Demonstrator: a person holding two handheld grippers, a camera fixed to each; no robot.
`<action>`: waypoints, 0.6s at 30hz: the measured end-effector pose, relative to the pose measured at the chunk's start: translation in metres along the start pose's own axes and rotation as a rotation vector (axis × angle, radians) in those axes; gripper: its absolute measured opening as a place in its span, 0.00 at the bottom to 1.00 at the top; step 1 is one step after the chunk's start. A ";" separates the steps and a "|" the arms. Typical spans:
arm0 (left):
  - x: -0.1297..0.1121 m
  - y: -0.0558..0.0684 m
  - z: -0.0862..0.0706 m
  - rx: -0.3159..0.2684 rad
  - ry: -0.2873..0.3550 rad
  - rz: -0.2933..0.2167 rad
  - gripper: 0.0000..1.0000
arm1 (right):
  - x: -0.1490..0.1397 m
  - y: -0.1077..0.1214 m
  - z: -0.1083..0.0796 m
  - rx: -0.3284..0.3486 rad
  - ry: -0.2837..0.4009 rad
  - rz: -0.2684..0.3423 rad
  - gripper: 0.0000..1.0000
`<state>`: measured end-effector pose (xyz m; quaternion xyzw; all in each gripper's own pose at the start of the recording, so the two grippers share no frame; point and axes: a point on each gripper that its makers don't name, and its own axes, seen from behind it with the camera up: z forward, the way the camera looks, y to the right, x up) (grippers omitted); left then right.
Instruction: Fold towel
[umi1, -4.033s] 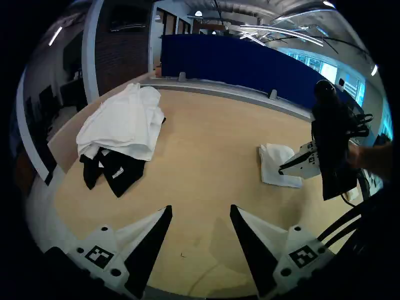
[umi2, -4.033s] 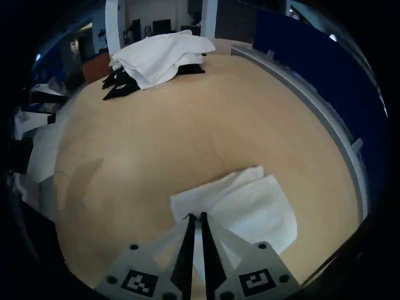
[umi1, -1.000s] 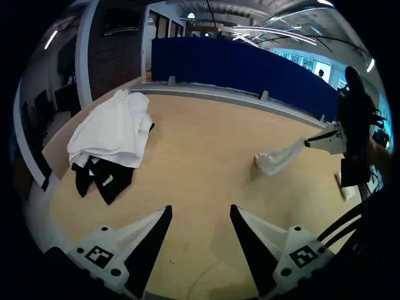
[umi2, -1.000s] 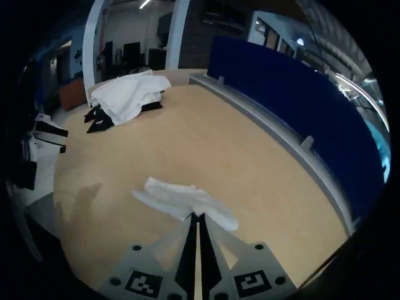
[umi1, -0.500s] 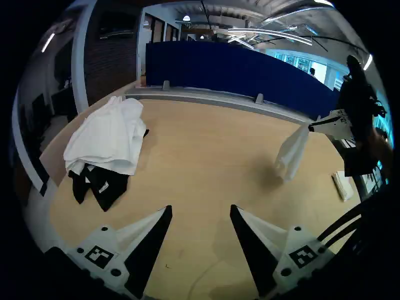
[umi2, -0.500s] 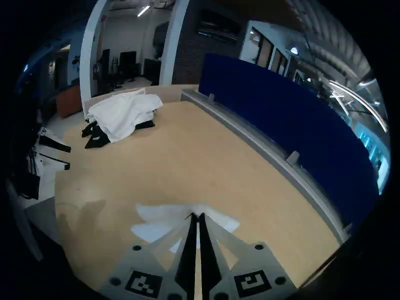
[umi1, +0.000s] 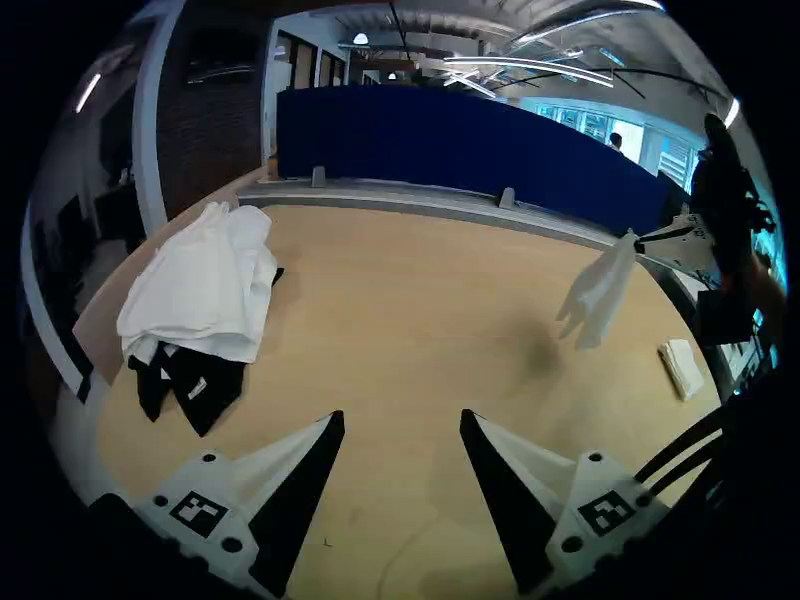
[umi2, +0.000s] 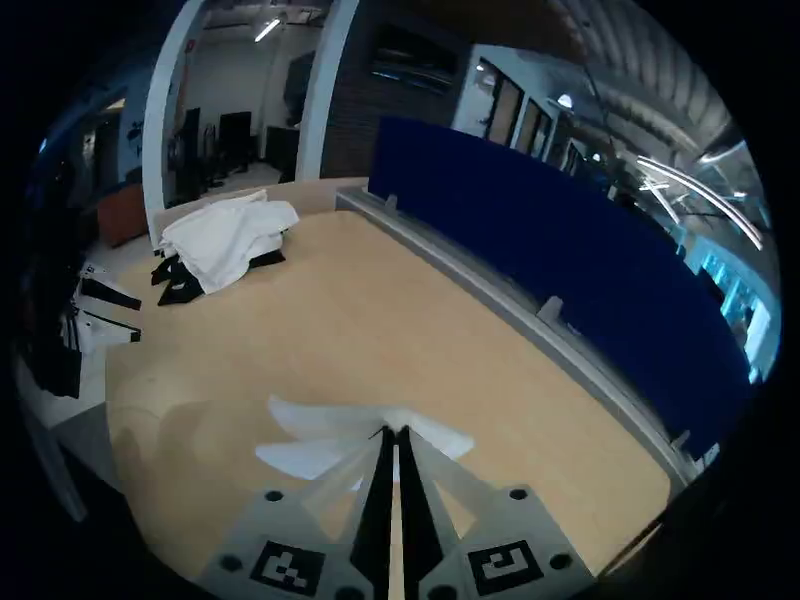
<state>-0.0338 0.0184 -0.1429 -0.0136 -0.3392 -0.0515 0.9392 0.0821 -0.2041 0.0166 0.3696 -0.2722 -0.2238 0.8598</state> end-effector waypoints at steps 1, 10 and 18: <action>0.000 0.001 0.000 -0.002 0.000 0.002 0.85 | -0.002 0.004 -0.003 -0.007 -0.002 0.002 0.03; 0.004 0.007 0.005 -0.014 -0.002 0.022 0.85 | -0.025 0.049 -0.039 -0.075 -0.014 0.043 0.03; 0.006 0.012 0.009 -0.013 -0.006 0.024 0.85 | -0.054 0.092 -0.071 -0.129 -0.030 0.074 0.03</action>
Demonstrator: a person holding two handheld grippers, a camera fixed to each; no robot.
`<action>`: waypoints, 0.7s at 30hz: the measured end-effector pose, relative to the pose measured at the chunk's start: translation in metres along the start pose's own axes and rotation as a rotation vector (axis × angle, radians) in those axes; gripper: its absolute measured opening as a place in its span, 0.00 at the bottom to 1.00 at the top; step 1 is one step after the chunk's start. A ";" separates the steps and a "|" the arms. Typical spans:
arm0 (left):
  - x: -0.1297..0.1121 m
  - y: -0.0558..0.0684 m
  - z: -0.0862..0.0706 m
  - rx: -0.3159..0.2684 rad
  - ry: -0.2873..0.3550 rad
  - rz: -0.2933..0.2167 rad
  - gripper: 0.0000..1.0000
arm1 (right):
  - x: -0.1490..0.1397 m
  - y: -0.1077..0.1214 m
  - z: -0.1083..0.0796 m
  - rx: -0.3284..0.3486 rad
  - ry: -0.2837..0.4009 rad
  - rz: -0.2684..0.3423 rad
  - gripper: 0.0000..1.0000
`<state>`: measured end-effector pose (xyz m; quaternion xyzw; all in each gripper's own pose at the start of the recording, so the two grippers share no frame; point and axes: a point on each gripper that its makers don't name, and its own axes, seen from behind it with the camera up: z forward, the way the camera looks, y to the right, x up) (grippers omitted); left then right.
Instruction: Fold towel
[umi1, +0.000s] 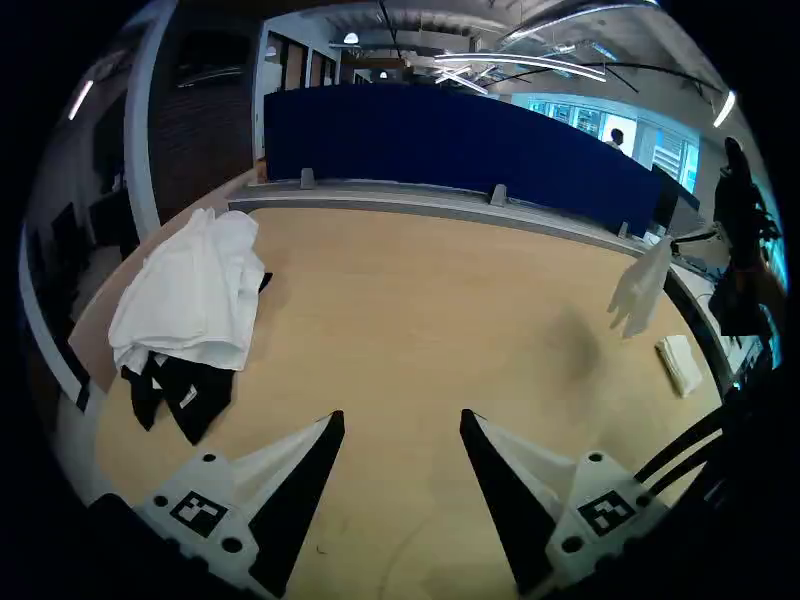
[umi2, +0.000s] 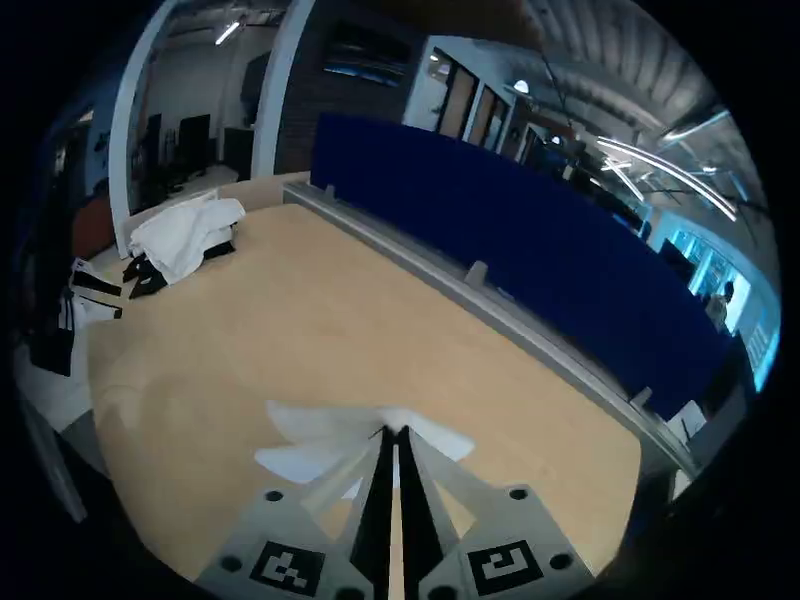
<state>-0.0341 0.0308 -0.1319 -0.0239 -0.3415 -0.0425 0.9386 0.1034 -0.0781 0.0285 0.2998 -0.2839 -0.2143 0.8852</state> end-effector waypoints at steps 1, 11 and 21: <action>0.000 0.001 0.000 0.001 -0.001 0.001 0.85 | -0.003 0.006 -0.002 -0.006 -0.002 0.005 0.03; 0.000 0.010 0.003 0.008 -0.011 0.001 0.85 | -0.042 0.063 -0.027 -0.061 -0.036 0.030 0.03; 0.002 0.018 0.003 0.016 -0.016 0.013 0.85 | -0.082 0.117 -0.053 -0.124 -0.063 0.071 0.03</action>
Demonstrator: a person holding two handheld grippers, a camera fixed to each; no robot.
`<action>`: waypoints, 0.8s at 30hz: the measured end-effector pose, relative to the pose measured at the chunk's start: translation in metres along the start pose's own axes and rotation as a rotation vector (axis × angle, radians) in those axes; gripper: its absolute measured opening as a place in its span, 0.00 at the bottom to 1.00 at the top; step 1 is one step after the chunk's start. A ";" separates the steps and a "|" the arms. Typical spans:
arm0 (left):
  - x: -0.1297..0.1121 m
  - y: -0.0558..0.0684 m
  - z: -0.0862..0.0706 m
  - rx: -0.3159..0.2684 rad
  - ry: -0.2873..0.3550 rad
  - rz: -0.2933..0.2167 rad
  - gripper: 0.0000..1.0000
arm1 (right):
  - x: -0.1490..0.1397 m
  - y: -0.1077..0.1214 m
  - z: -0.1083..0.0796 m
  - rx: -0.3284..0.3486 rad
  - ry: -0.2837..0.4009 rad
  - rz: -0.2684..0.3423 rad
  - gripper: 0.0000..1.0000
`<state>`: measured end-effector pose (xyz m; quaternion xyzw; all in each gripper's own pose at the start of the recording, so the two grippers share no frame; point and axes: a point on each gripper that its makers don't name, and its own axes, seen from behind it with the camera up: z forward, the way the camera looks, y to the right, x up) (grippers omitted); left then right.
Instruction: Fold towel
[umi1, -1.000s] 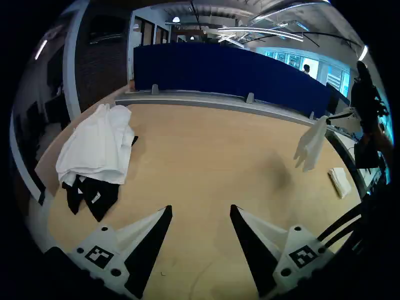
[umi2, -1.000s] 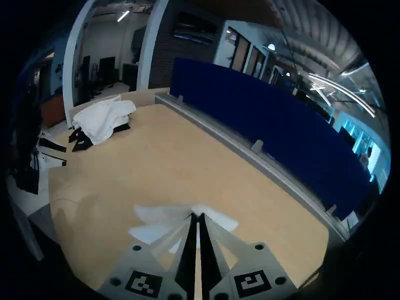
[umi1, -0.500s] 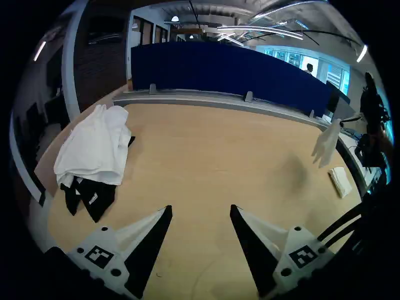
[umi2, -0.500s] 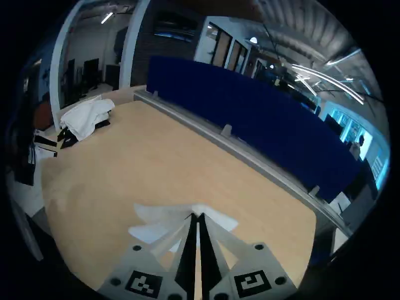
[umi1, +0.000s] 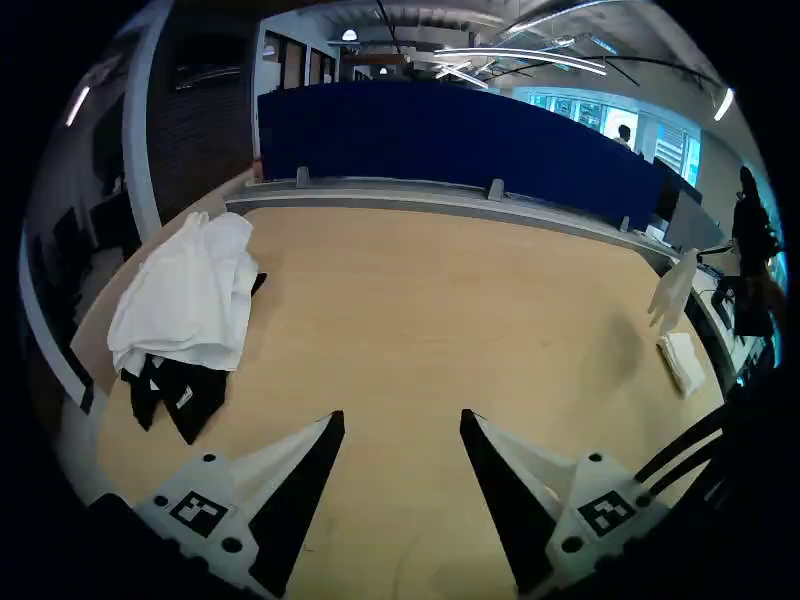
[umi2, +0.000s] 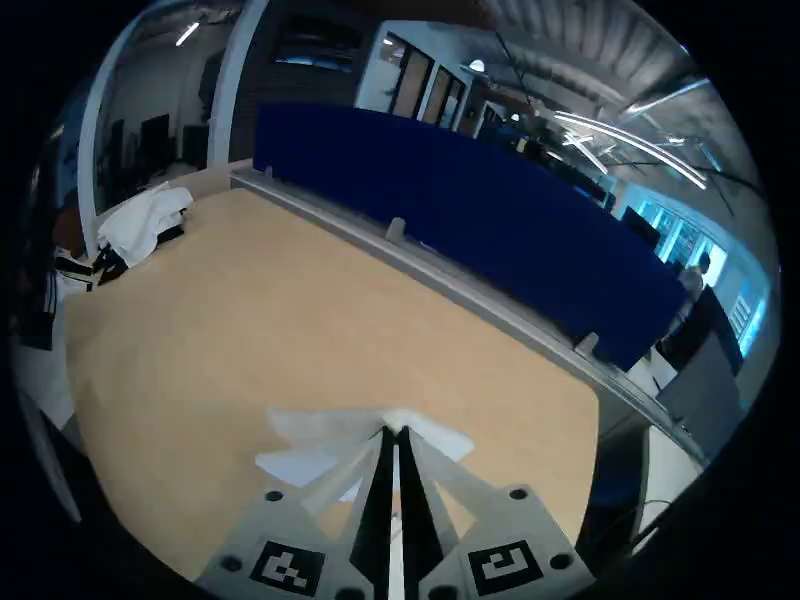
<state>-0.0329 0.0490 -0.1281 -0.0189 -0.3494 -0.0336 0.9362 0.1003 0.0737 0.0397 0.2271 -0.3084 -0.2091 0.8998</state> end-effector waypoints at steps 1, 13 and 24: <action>0.000 0.001 0.000 0.000 -0.001 0.000 0.85 | -0.004 0.004 -0.001 -0.005 -0.004 0.004 0.03; 0.002 0.019 0.003 -0.008 -0.010 0.022 0.85 | -0.047 0.036 -0.007 -0.039 -0.049 0.047 0.03; 0.004 0.031 0.001 -0.021 -0.010 0.041 0.85 | -0.093 0.051 -0.027 -0.077 -0.103 0.086 0.03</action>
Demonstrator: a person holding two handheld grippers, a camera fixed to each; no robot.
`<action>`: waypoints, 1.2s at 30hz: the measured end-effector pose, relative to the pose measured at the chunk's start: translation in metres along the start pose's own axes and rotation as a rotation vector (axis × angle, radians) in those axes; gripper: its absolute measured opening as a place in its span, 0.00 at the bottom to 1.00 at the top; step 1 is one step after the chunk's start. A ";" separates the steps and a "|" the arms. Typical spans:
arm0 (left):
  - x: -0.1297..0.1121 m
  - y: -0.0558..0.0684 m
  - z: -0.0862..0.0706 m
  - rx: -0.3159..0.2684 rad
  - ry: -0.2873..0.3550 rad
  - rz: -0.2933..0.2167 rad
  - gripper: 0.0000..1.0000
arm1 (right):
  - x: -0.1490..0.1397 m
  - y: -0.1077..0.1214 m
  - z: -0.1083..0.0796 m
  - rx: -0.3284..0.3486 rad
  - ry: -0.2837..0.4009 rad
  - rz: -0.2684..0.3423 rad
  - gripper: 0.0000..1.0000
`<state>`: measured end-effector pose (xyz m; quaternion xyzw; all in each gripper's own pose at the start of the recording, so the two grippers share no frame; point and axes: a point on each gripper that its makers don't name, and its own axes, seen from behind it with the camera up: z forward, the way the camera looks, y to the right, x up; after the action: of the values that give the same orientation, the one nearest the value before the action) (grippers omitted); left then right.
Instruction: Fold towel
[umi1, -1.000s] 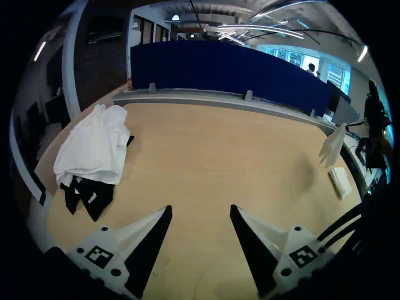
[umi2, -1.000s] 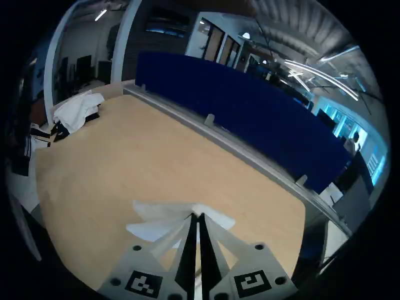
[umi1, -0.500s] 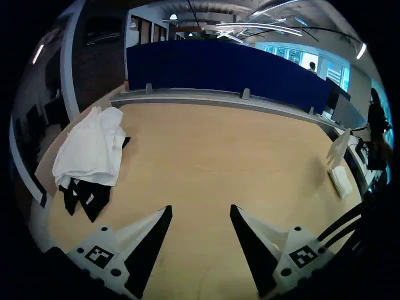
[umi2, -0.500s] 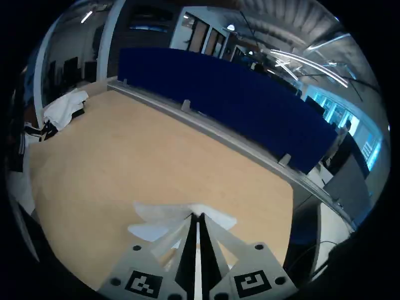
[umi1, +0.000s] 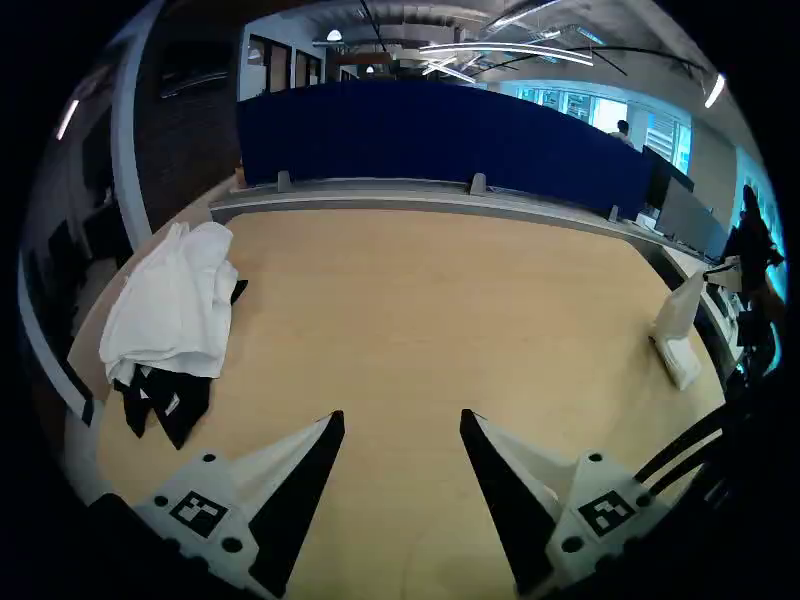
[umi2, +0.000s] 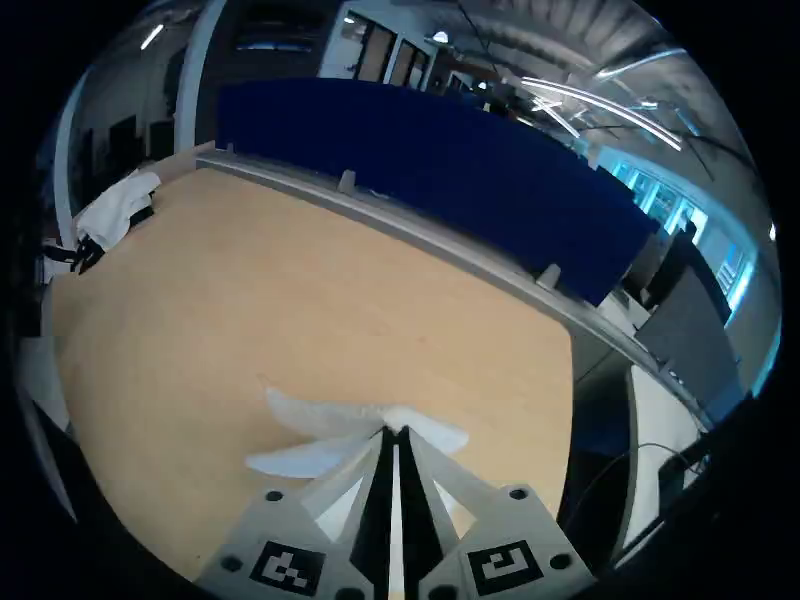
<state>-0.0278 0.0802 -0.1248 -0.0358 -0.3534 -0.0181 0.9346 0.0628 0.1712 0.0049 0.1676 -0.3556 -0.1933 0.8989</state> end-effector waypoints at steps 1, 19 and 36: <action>0.000 0.000 0.000 0.000 0.000 0.001 0.85 | -0.006 0.002 -0.001 -0.004 -0.007 0.006 0.03; 0.001 0.010 0.000 -0.007 -0.001 0.019 0.86 | -0.112 0.019 -0.013 -0.065 -0.137 0.139 0.03; 0.001 0.005 -0.005 0.003 0.003 0.022 0.85 | -0.202 0.008 -0.004 -0.104 -0.270 0.279 0.03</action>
<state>-0.0236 0.0847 -0.1283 -0.0382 -0.3517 -0.0073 0.9353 -0.0682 0.2729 -0.1107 0.0426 -0.4824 -0.1055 0.8685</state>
